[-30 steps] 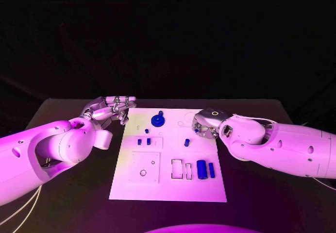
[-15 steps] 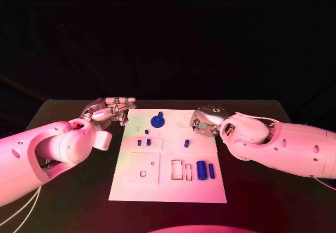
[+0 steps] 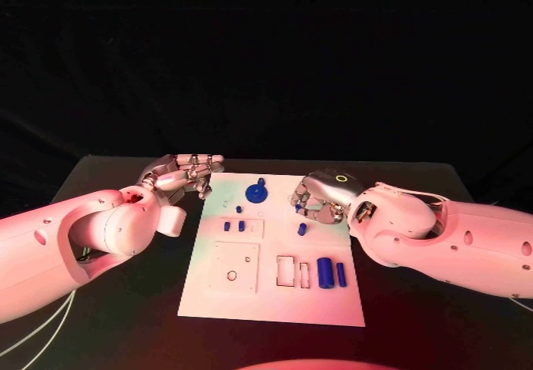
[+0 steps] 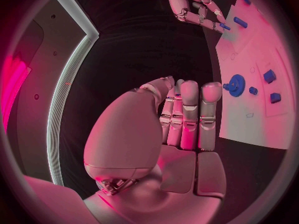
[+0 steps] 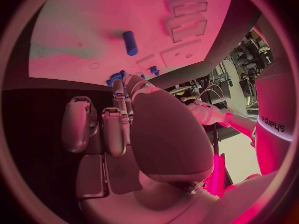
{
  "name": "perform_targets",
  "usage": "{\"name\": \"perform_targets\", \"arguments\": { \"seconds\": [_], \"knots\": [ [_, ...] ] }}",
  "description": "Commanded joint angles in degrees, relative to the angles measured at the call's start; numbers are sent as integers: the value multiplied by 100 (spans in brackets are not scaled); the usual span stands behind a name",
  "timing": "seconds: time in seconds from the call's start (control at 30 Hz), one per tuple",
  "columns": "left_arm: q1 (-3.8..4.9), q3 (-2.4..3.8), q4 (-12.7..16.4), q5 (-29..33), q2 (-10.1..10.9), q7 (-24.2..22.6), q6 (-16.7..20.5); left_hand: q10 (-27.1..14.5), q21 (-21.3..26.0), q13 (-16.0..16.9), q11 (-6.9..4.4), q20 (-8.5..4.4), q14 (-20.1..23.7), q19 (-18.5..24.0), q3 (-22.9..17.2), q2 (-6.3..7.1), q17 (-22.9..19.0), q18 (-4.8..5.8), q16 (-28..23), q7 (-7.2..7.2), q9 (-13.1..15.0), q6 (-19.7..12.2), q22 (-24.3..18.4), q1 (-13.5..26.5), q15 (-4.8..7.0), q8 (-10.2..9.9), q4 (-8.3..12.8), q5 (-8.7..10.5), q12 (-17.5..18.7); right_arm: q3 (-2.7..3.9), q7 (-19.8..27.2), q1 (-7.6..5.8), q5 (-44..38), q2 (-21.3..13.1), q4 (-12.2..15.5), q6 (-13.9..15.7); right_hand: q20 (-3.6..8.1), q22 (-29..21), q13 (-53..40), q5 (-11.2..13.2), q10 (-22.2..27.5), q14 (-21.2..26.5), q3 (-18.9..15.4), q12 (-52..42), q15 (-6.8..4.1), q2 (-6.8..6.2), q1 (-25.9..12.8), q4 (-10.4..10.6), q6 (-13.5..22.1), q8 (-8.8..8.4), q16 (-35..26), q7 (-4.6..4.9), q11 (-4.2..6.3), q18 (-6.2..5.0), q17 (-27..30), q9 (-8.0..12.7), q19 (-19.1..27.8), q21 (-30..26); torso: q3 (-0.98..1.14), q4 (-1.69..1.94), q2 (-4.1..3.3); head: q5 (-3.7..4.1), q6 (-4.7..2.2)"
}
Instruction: Assemble the parts on the task board
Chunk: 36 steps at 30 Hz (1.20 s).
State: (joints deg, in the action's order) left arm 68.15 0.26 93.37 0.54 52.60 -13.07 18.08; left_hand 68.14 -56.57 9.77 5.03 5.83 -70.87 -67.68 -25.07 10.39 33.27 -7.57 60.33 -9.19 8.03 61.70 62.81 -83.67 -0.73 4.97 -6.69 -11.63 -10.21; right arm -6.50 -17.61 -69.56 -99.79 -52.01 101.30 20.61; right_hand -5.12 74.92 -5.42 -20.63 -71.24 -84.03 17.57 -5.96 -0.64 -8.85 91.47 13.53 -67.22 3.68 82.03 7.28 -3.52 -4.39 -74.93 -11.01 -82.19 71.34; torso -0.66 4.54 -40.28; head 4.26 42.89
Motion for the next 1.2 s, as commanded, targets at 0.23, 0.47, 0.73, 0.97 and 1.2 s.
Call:
{"name": "perform_targets", "arguments": {
  "seconds": [0.23,0.47,0.73,0.97,1.2],
  "knots": [
    [2,-6,5,-19,-75,-42,-46,-37,19,12,5,6,42,20,37,-45,-3,-59,-31,-24,-9,-37,-7,25,2,-17,4,-11,-40,1,276,145,190,473,-1,292,17,879,8,34,-53,-348,59,35,-33,-50,-44,-19,-42,29,31,0,3,74,-286,-7,-43,27,-22,24,6,-280,-1],
    [2,-9,17,-19,-104,-49,-32,-37,19,12,5,6,42,20,37,-45,-3,-59,-31,-24,-9,-37,-7,25,2,-17,4,-11,-40,1,371,351,200,857,-259,391,16,880,9,37,-53,-350,70,38,-32,-52,-51,-24,-41,28,37,2,2,74,-294,-7,-44,28,-18,8,3,-392,3],
    [3,-10,35,-19,-123,-57,-20,-39,18,14,5,7,43,18,39,-47,-7,-59,-33,-24,-9,-37,-6,27,1,-17,4,-11,-42,2,439,520,201,1153,-551,499,16,881,10,40,-56,-351,79,40,-31,-52,-58,-29,-42,29,40,4,1,74,-296,-8,-44,27,-3,14,1,-549,29],
    [3,-10,22,-19,-126,-62,-12,-39,18,14,5,7,43,18,39,-47,-7,-59,-33,-24,-9,-37,-6,27,1,-17,4,-11,-42,2,468,549,225,1184,-564,510,15,887,12,47,-60,-353,92,42,-30,-54,-74,-37,-44,29,44,5,0,76,-301,-10,-50,39,-6,1,0,-675,82],
    [3,-11,-10,-19,-137,-73,-6,-39,18,14,5,7,43,18,39,-47,-7,-59,-33,-24,-9,-37,-6,27,1,-17,4,-11,-42,2,452,556,229,1195,-590,523,15,890,12,51,-63,-354,99,43,-30,-55,-80,-42,-45,29,47,4,0,77,-305,-11,-52,44,-9,12,3,-702,93]
  ]
}}
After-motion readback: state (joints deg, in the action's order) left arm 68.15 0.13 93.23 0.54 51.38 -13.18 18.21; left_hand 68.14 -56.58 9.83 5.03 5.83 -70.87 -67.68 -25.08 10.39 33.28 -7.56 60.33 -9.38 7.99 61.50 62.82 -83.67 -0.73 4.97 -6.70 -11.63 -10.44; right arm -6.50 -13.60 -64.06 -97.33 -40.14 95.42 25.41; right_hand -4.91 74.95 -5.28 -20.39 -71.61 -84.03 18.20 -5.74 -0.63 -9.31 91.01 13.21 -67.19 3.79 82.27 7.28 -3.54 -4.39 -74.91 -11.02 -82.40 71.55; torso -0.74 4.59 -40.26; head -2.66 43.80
